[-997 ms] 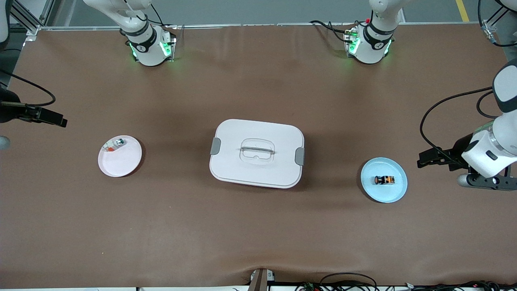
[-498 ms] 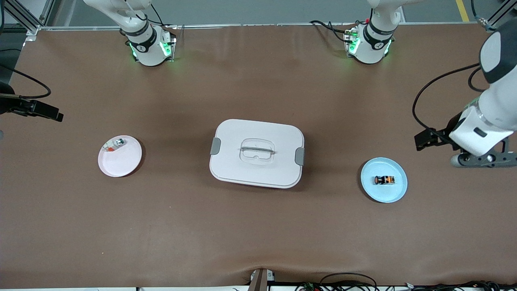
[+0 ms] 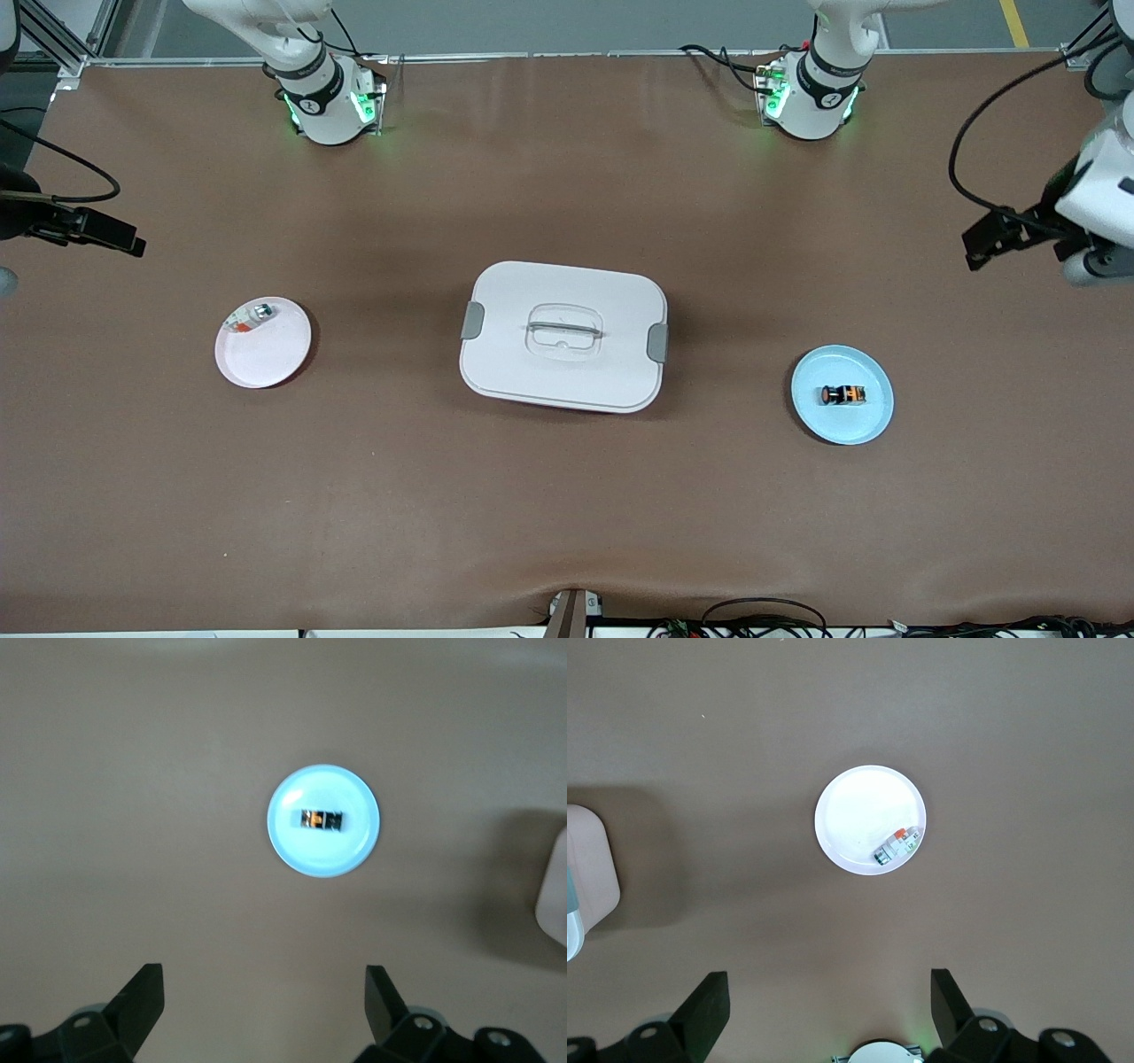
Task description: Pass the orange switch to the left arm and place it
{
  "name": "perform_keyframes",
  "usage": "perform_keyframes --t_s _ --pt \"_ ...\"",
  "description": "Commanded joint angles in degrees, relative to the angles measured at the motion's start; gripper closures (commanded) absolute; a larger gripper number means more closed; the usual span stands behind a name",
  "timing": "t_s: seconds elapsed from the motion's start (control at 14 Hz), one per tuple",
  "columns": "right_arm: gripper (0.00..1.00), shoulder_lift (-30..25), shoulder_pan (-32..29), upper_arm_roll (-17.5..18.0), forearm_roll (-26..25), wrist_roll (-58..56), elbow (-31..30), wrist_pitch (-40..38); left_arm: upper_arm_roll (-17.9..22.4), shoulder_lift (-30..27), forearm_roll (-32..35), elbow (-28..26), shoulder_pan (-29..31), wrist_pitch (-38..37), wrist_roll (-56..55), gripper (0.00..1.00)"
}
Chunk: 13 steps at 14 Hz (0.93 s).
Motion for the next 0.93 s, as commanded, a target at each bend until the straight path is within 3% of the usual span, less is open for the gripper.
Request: perform_keyframes --t_s 0.0,0.85 --pt "0.00 -2.83 -1.03 0.35 2.18 0.87 -2.12 0.83 2.04 -6.39 -2.64 -7.70 -1.54 1.02 -0.07 0.00" --pt "0.00 -7.13 -0.94 0.44 2.72 0.43 -7.21 3.29 2.49 -8.86 -3.52 -8.85 -1.37 1.02 0.19 0.00"
